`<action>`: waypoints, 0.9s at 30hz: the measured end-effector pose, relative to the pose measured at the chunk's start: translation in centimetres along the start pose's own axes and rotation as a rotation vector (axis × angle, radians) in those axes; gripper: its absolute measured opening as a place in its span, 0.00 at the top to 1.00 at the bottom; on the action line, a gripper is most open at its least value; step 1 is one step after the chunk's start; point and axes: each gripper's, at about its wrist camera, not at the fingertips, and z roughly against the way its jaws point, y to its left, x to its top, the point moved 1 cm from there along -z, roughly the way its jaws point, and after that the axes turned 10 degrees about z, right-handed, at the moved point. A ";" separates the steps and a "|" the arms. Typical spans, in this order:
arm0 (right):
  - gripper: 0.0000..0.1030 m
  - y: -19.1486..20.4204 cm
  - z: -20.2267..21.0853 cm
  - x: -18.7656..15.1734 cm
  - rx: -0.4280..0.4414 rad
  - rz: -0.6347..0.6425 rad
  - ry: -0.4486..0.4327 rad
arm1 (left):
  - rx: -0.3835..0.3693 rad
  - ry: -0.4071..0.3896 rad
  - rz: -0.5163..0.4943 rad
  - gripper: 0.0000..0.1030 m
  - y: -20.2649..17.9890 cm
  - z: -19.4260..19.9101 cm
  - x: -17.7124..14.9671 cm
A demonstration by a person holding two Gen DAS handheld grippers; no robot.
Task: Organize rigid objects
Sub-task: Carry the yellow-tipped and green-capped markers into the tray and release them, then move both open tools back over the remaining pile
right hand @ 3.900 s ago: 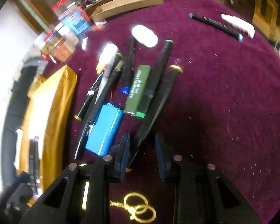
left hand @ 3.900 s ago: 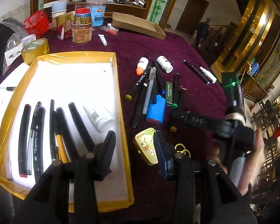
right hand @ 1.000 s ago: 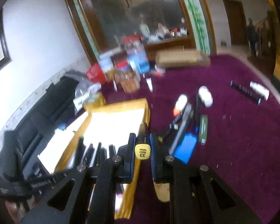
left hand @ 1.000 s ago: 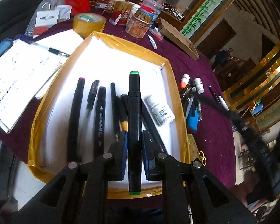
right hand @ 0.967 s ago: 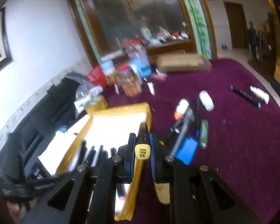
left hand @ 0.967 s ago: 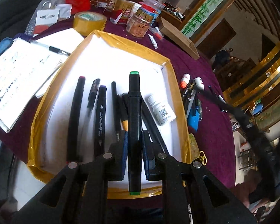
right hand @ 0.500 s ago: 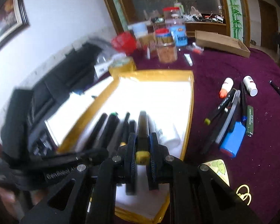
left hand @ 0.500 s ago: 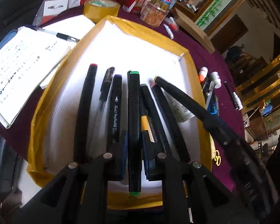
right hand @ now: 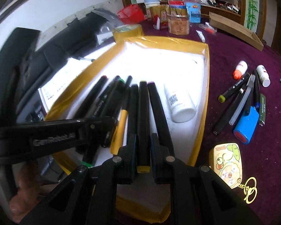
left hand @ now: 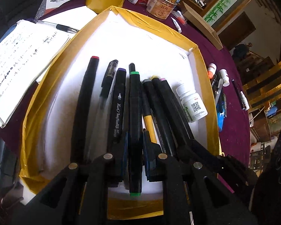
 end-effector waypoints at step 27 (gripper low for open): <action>0.65 -16.7 7.8 -2.8 0.087 -0.410 -0.200 | -0.074 -0.107 -0.275 0.73 -8.4 2.3 -3.7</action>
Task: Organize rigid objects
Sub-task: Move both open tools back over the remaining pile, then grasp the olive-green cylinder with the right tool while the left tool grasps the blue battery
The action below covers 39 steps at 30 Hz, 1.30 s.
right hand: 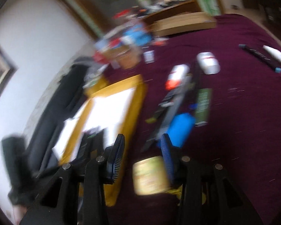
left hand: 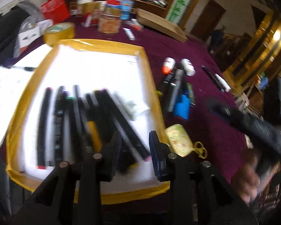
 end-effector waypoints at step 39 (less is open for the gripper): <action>0.85 -10.4 -1.3 -1.9 -0.258 -0.095 0.022 | 0.057 0.221 -0.275 0.52 -13.4 -13.2 2.7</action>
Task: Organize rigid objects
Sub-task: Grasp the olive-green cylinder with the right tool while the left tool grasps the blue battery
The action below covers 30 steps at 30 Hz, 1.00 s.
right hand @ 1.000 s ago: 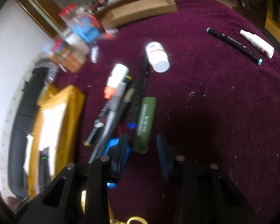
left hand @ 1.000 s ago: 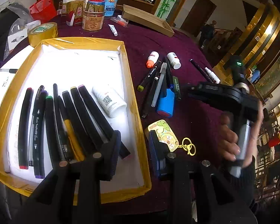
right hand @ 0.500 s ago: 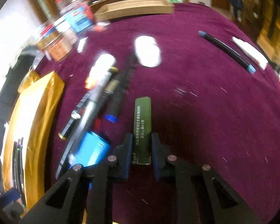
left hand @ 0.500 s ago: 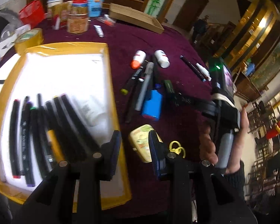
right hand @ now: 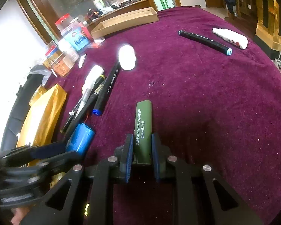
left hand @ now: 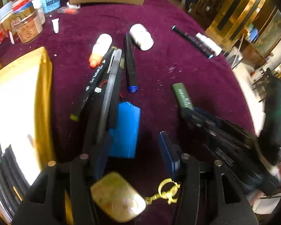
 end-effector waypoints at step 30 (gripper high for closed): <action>0.85 -1.6 0.0 -0.2 0.122 -0.118 -0.005 | -0.331 0.145 0.001 0.68 -2.2 4.6 -4.4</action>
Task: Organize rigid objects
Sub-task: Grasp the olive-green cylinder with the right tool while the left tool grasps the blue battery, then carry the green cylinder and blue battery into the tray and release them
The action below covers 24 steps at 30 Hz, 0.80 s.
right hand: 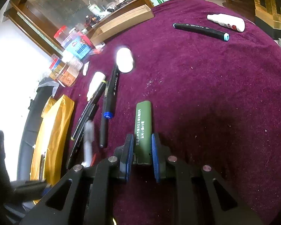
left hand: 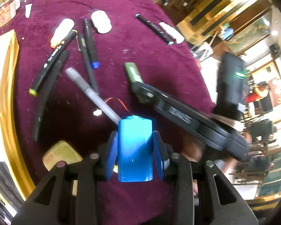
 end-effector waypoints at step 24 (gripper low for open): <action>0.85 0.8 1.0 -0.1 -0.058 0.033 -0.067 | -0.251 0.028 -0.038 0.68 -0.5 3.6 -7.2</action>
